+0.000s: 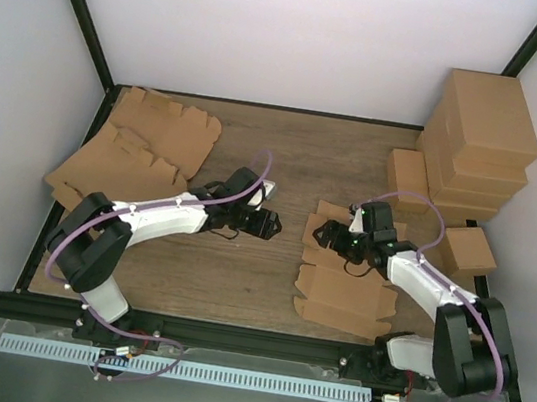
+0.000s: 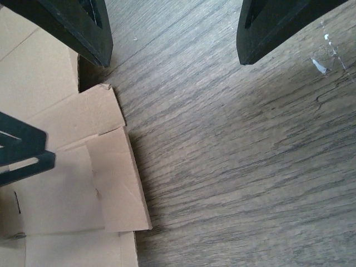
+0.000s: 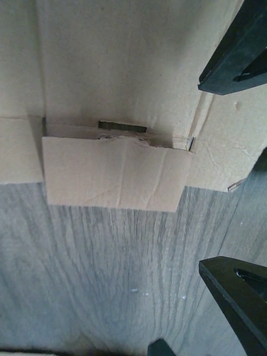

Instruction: Fold the paper box

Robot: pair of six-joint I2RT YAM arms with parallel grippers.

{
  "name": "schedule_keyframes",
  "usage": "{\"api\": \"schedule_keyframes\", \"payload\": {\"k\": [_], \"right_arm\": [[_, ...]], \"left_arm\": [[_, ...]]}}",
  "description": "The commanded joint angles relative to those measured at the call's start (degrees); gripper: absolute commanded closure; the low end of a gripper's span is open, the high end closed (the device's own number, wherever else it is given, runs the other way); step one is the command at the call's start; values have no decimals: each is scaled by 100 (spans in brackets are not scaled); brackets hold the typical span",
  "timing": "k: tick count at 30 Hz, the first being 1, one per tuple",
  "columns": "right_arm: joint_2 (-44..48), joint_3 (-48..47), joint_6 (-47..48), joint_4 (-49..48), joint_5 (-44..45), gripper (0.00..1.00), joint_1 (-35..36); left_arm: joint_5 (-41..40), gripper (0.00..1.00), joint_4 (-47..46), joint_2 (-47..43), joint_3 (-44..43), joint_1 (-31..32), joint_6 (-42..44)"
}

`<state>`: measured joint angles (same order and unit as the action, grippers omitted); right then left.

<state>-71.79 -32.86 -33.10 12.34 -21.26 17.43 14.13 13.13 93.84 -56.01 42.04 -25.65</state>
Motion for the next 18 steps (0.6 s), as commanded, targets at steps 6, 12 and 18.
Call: {"api": "schedule_keyframes", "payload": {"k": [6, 12, 18], "right_arm": [[-885, -598, 425, -418, -366, 22, -56], [-1327, -627, 223, -847, -1015, 23, -264], [-1694, -649, 112, -1131, -1539, 25, -365]], "left_arm": [[36, 36, -232, -409, 191, -3, -1], [-303, 35, 1, -703, 189, -82, 77], [-303, 35, 83, -800, 245, -130, 87]]}}
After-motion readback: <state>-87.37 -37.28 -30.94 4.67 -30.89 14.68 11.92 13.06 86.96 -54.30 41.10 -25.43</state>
